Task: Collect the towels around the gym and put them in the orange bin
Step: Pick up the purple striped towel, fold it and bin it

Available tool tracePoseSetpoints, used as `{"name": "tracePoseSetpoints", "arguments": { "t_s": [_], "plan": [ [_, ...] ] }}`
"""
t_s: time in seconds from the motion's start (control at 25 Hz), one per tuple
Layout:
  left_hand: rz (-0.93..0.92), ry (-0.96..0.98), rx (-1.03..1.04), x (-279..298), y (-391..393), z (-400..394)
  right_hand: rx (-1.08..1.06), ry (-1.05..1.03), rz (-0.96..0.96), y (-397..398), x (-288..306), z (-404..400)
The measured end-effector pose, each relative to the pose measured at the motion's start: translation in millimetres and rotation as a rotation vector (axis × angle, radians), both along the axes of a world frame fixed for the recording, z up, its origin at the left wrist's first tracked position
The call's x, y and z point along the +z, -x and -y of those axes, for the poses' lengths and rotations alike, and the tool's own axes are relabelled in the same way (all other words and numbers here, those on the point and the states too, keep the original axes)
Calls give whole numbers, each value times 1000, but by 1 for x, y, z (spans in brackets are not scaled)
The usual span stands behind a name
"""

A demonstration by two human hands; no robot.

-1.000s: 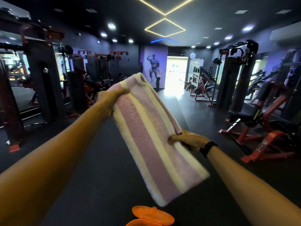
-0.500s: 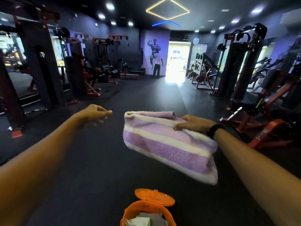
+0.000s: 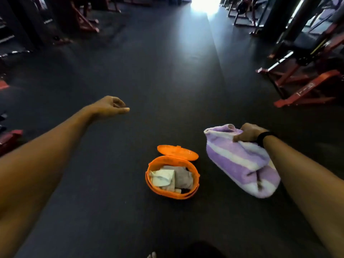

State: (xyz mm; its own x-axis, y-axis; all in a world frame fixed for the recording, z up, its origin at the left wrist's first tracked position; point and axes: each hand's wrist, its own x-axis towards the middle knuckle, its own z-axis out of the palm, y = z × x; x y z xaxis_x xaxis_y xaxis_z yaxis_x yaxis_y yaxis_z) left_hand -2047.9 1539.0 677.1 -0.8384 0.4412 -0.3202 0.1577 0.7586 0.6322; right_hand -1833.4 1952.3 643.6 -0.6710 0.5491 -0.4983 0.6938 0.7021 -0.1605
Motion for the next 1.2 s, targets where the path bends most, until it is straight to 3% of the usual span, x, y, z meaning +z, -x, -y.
{"name": "tracePoseSetpoints", "arguments": {
  "t_s": [0.16,0.32,0.52,0.56,0.72,0.92,1.2],
  "plan": [
    [-53,11,-8,-93,-16,-25,-76,31,7,5,-72,2],
    [25,88,-68,-184,-27,-74,11,87,43,37,-159,9],
    [71,221,-195,-264,4,-130,196,376,144,106,-253,-11],
    [74,233,-204,-286,13,-139,216,362,144,120,-272,-20],
    [148,277,-248,-383,33,-165,274,-67,-2,160,-352,-43],
    [158,394,-442,-499,57,-190,325,54,67,144,-476,-32],
    [138,536,-562,-686,84,-228,397,141,124,158,-664,-12]
  ]
}}
